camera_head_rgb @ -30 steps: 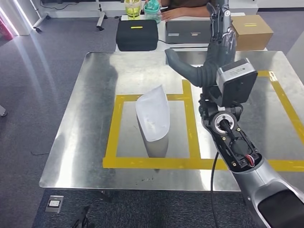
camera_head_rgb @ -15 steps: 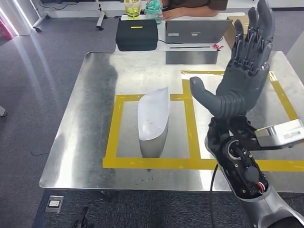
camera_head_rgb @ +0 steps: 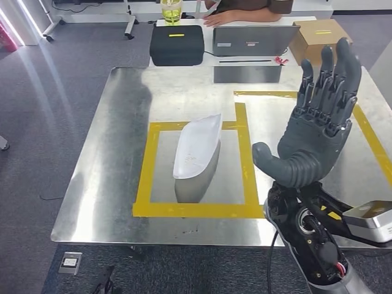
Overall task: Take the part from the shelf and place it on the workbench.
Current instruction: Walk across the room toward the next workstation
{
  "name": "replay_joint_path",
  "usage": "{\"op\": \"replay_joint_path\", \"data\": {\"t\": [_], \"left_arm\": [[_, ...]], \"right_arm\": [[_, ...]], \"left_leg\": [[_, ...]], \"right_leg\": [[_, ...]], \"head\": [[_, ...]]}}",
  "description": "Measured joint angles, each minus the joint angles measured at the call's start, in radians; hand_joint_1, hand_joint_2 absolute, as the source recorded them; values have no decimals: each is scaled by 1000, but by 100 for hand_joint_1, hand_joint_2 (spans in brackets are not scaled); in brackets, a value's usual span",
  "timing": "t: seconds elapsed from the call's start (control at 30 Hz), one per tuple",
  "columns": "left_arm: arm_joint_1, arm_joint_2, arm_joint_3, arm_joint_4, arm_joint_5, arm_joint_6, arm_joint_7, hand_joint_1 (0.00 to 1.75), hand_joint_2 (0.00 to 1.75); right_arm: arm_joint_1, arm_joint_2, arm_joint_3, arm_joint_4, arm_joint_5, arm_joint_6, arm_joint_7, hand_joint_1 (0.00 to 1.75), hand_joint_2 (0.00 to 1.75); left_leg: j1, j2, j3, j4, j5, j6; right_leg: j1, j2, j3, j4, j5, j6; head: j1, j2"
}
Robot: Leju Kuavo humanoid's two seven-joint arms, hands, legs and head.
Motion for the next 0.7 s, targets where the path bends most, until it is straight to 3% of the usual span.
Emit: {"op": "replay_joint_path", "data": {"t": [0.7], "left_arm": [[-2, -3, 0, 0, 10, 19, 56, 0, 0]], "right_arm": [[22, 0, -6, -24, 2, 44, 0, 0, 175]], "left_leg": [[0, 0, 0, 0, 0, 0]], "right_leg": [[0, 0, 0, 0, 0, 0]], "head": [[0, 0]]}}
